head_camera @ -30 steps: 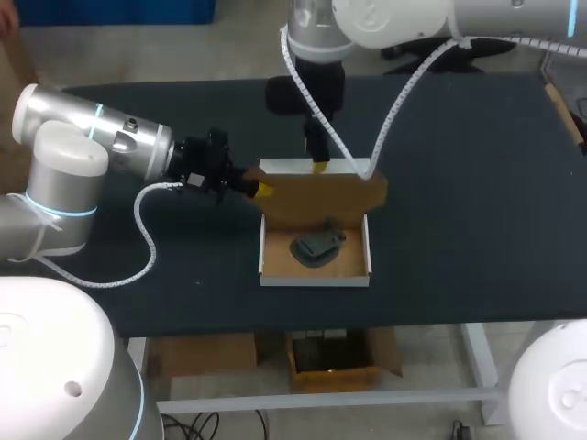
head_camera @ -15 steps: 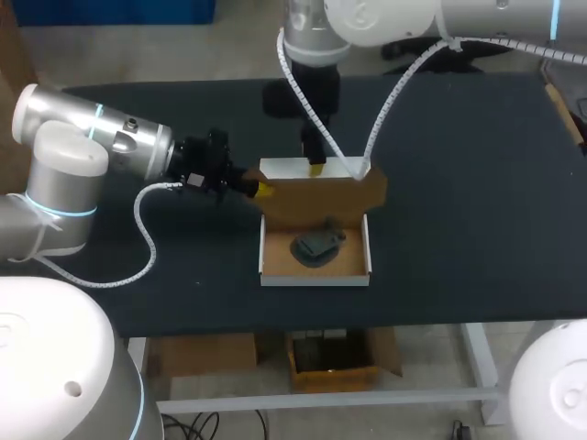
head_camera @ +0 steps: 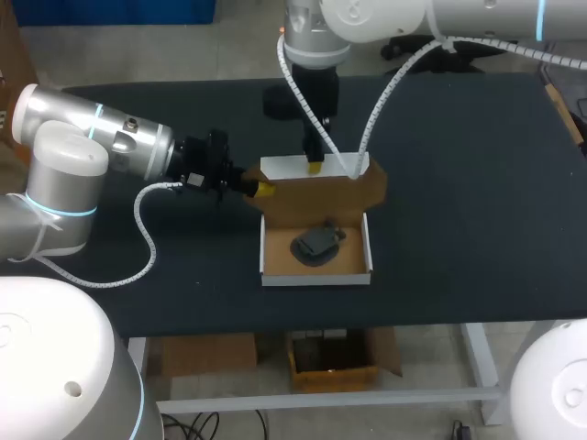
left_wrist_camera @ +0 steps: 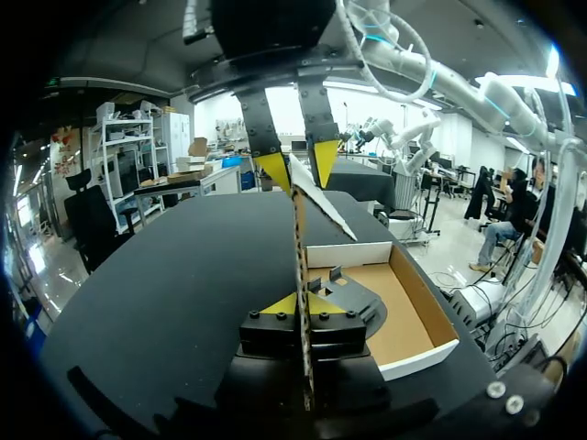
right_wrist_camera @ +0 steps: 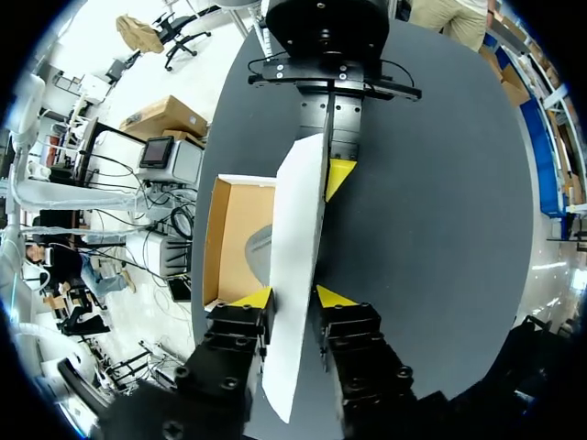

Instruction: Assemble the packaging by folding the flat box into shape, placing the metal phone stand inside, and closing the box properly

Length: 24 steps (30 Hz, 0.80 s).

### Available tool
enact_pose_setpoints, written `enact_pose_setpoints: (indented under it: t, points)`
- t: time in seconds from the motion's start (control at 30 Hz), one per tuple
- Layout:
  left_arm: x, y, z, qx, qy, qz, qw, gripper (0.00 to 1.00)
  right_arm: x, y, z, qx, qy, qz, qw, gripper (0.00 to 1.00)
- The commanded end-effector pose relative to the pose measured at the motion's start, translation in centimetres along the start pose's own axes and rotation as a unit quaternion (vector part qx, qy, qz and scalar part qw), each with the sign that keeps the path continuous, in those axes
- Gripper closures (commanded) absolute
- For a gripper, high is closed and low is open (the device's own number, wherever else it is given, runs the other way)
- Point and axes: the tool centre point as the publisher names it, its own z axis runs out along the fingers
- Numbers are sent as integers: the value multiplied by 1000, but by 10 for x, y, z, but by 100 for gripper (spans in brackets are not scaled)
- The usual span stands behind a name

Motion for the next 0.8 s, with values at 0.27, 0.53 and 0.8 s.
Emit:
enact_pose_setpoints:
  t: [0.27, 0.53, 0.8]
  points:
    - [-1, 1, 0, 1, 3, 1, 1000, 100, 0, 2, 3, 0, 4, -4, 1000, 100]
    - [-1, 1, 0, 1, 3, 1, 1000, 100, 8, -3, -8, -20, -7, -11, 1000, 0]
    - [-1, 1, 0, 1, 3, 1, 1000, 100, 13, -15, -35, -51, -34, 0, 998, 0]
